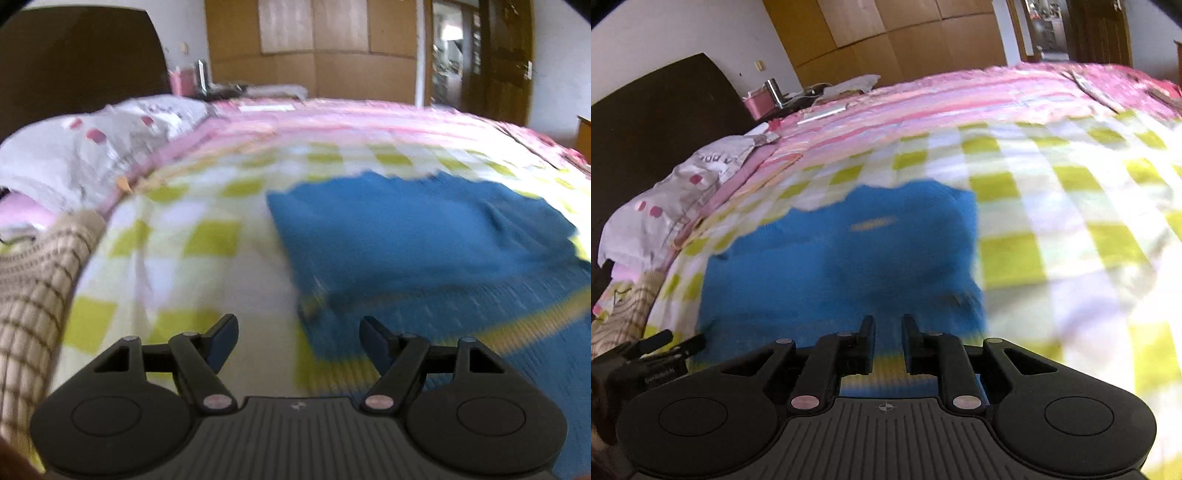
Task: Fold small clothes
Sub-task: 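Move both grippers to the sweater's ribbed hem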
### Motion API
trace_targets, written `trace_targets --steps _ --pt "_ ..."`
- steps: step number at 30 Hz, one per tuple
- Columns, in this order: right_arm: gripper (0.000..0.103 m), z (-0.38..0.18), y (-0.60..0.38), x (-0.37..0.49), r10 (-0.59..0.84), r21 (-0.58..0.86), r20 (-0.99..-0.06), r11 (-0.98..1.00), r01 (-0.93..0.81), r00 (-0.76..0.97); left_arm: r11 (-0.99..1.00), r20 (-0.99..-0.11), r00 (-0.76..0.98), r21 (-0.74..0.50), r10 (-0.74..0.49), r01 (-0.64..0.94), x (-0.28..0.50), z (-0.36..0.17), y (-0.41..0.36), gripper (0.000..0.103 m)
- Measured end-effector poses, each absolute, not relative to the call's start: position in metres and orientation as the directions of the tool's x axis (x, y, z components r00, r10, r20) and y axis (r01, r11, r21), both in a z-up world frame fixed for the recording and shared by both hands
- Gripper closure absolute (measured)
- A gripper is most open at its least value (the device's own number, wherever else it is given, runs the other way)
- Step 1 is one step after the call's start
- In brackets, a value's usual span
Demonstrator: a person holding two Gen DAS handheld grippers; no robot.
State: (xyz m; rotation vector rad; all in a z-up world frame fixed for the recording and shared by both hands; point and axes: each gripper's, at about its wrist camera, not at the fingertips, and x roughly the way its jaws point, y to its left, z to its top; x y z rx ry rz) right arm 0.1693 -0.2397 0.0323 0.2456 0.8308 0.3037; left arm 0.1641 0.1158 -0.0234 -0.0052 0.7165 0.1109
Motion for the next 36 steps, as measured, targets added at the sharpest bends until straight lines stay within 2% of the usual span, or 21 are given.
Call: trace_targets --steps 3,13,22,28,31,36 --pt "0.079 0.03 -0.259 0.141 0.367 0.351 -0.689 0.923 -0.154 0.625 0.997 -0.694 0.715 0.046 0.08 -0.067 0.141 -0.02 0.107 0.025" --pt "0.078 0.015 -0.289 0.071 0.392 0.387 -0.719 0.912 -0.138 0.574 0.995 -0.815 0.579 -0.052 0.007 -0.086 0.085 -0.008 0.112 0.025" --pt "0.079 0.002 -0.306 0.041 0.421 0.425 -0.739 0.897 -0.121 0.526 0.998 -0.878 0.476 0.025 0.046 -0.051 0.071 -0.015 0.097 0.025" --pt "0.079 0.002 -0.309 0.031 0.419 0.423 -0.75 0.899 -0.116 0.511 0.997 -0.902 0.432 -0.034 -0.001 -0.069 0.073 -0.018 0.104 0.025" --pt "0.079 0.0 -0.31 0.03 0.423 0.427 -0.754 0.897 -0.114 0.502 0.997 -0.904 0.428 -0.044 -0.01 -0.07 0.069 -0.018 0.104 0.028" --pt "0.08 0.001 -0.311 0.031 0.419 0.427 -0.759 0.898 -0.105 0.499 0.997 -0.901 0.433 -0.061 -0.035 -0.045 0.067 -0.016 0.1 0.043"
